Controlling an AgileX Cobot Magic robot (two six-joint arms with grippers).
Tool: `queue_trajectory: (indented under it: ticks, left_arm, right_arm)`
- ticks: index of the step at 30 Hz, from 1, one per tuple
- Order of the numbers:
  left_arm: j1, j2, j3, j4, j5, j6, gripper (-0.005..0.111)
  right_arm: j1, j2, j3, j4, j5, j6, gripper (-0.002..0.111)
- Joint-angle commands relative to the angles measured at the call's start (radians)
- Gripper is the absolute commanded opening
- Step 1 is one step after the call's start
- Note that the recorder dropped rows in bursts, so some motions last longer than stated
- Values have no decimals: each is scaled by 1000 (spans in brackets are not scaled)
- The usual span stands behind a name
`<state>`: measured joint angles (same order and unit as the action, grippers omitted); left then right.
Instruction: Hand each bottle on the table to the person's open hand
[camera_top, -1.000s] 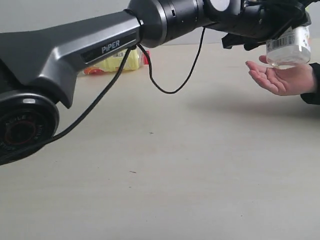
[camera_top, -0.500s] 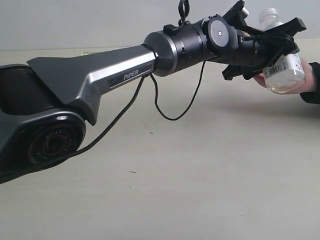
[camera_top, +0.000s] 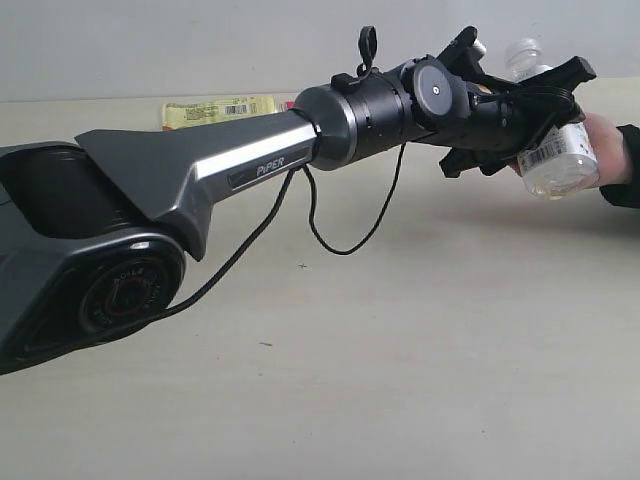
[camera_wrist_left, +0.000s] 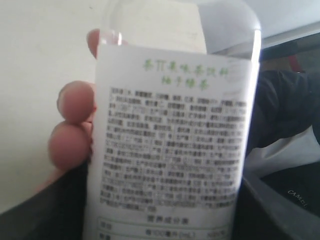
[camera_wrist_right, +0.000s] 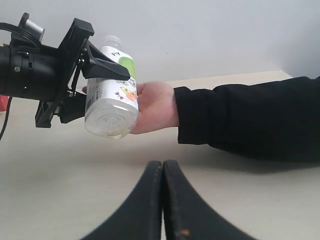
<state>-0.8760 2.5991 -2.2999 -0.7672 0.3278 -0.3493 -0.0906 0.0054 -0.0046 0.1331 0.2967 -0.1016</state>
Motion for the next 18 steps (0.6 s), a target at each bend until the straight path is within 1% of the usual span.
queue_trajectory:
  ticks: [1,4,7,8,11,13,18]
  left_arm:
    - [8,-4,-7,-14,-10,7,1]
    - [8,-4,-7,-14,-5,9,10]
    - [8,-4,-7,-14,1,9,27]
    - [8,-4,-7,-14,1,9,35]
    - [8,-4,-7,-14,1,9,49]
    - [8,-4,-7,-14,5,9,54]
    - [8,-4,-7,-14,22,9,56]
  right_arm:
    - [3,-5,5,-1,-7,-3,0]
    - [3,-5,5,-1,-7,-3,0]
    - [3,-5,5,-1,-7,-3,0]
    - [3,-5,5,-1,-7,-3,0]
    - [3,-5,5,-1,-7,-3,0]
    - [3,-5,5,-1,-7,-1,0]
    - [3,-5,5,-1,-7,-1,0]
